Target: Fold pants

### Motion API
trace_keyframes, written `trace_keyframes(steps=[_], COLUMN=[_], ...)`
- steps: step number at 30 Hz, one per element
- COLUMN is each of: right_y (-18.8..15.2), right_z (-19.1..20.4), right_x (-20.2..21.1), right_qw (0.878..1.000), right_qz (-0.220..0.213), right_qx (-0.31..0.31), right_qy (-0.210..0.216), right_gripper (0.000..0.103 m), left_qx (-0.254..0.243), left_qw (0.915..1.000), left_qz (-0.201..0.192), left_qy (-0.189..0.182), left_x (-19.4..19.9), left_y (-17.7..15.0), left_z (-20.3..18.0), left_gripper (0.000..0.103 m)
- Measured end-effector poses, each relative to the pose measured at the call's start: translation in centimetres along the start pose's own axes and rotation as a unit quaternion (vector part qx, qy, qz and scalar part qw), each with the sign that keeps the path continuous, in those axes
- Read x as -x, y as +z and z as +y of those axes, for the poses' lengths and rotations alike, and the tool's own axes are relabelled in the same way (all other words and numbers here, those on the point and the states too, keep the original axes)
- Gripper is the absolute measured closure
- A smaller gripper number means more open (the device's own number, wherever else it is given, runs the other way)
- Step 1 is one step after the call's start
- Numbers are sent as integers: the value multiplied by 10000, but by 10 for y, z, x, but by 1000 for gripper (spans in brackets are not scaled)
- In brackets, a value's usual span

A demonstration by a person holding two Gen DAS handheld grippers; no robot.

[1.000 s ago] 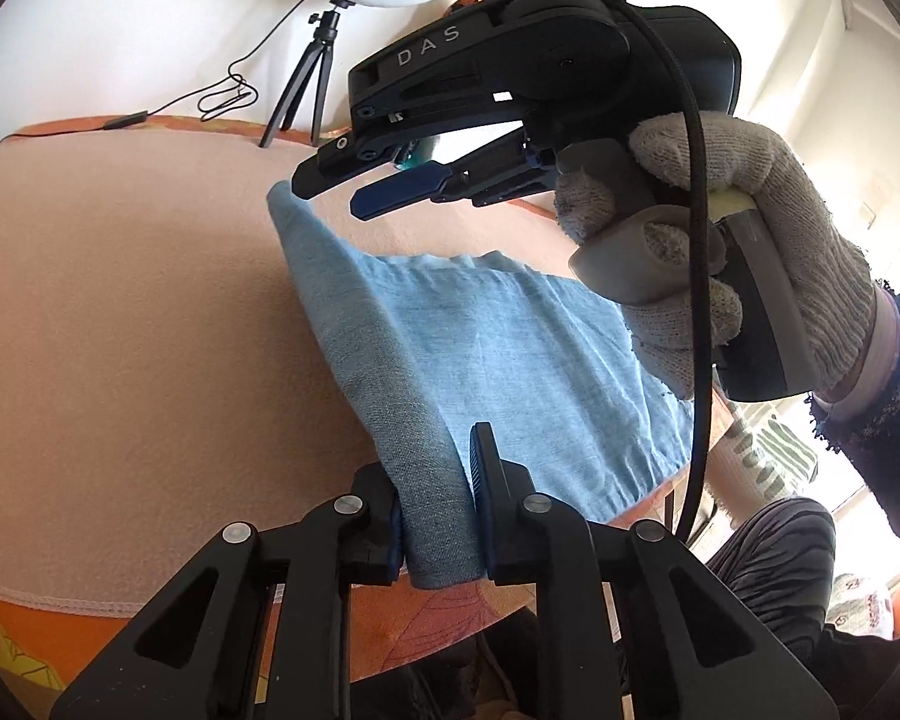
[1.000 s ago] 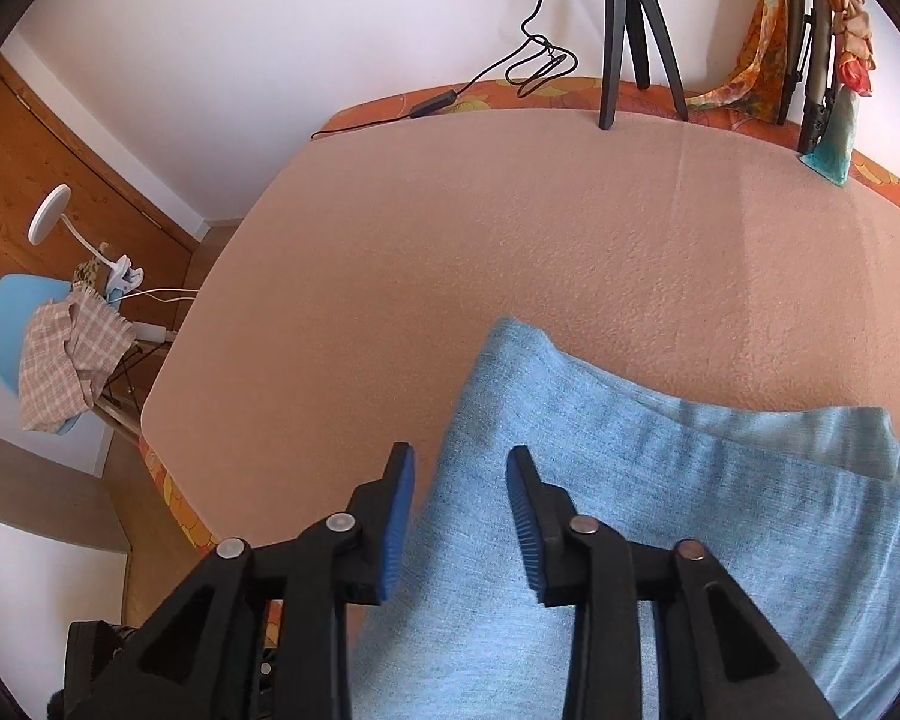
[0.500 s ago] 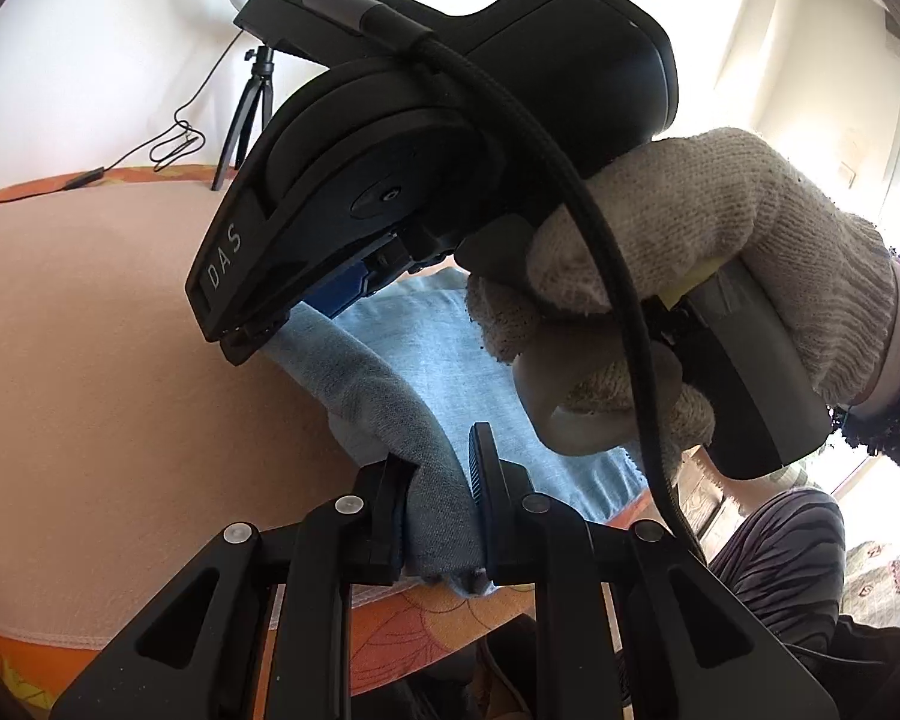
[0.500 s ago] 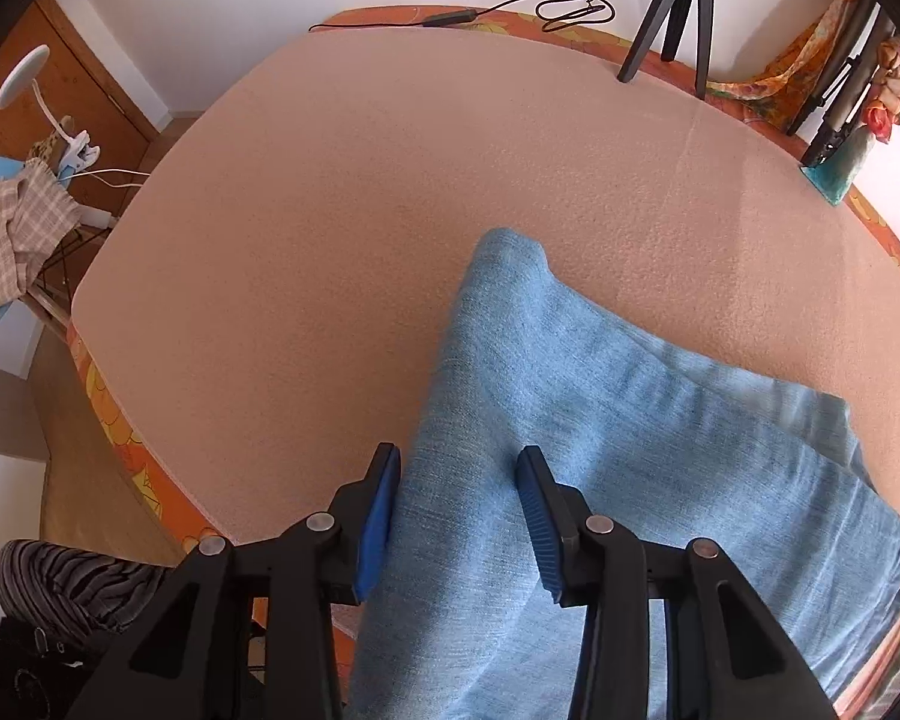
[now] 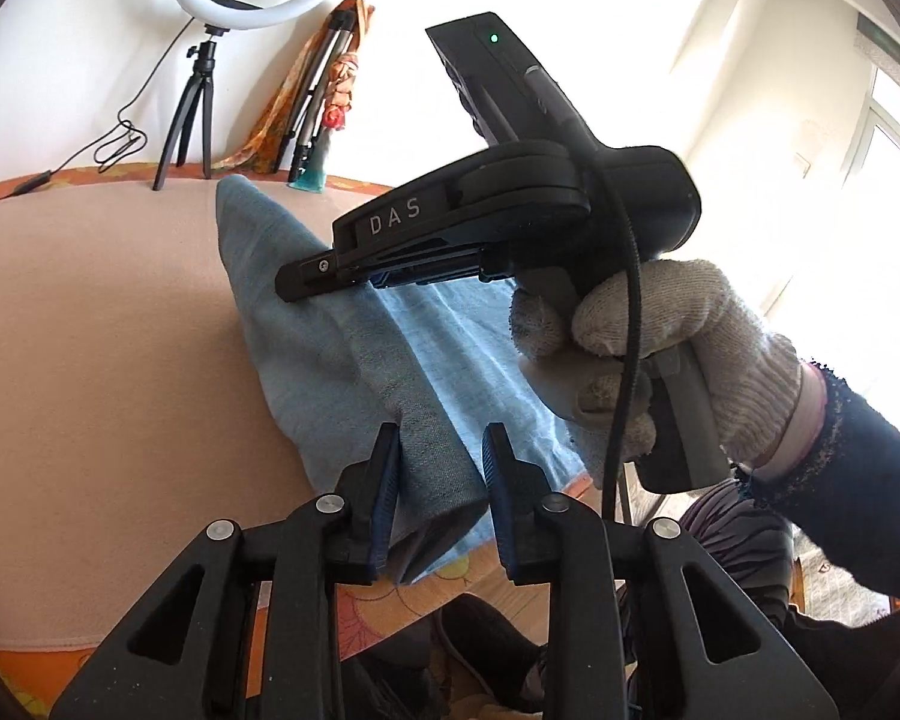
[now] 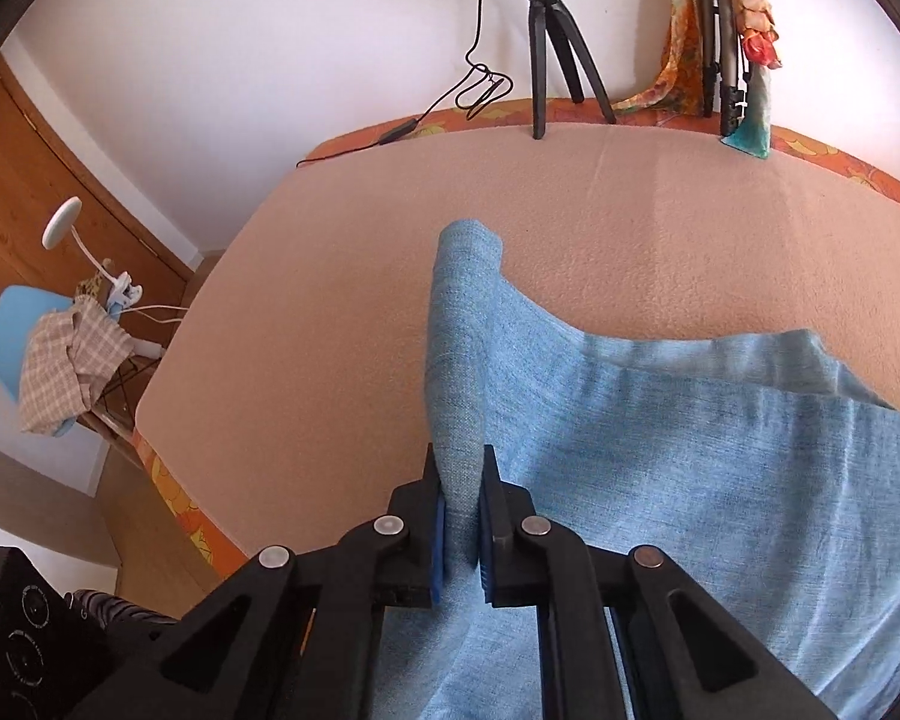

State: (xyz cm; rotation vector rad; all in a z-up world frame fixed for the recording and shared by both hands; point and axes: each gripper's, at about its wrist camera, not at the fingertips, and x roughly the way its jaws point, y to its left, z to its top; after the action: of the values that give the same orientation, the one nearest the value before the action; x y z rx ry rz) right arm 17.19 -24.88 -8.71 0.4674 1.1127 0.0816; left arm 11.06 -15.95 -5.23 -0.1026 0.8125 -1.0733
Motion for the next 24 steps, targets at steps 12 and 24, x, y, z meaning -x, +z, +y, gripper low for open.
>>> trace_keyframes(steps=[12,24], right_y=[-23,-24], right_z=[-81,-132], right_x=[27,101], right_qw=[9912,9886], right_qz=[-460,-916], right_qx=[-1113,-1194], right_qy=[546,-35], right_gripper=[100,101], left_qx=[-152,-458], left_qw=[9986,9983], left_qz=[2,323], left_qy=[504,167], left_x=[-13,-74], left_y=[15,31], left_z=[24,-9], left_gripper=[70,70])
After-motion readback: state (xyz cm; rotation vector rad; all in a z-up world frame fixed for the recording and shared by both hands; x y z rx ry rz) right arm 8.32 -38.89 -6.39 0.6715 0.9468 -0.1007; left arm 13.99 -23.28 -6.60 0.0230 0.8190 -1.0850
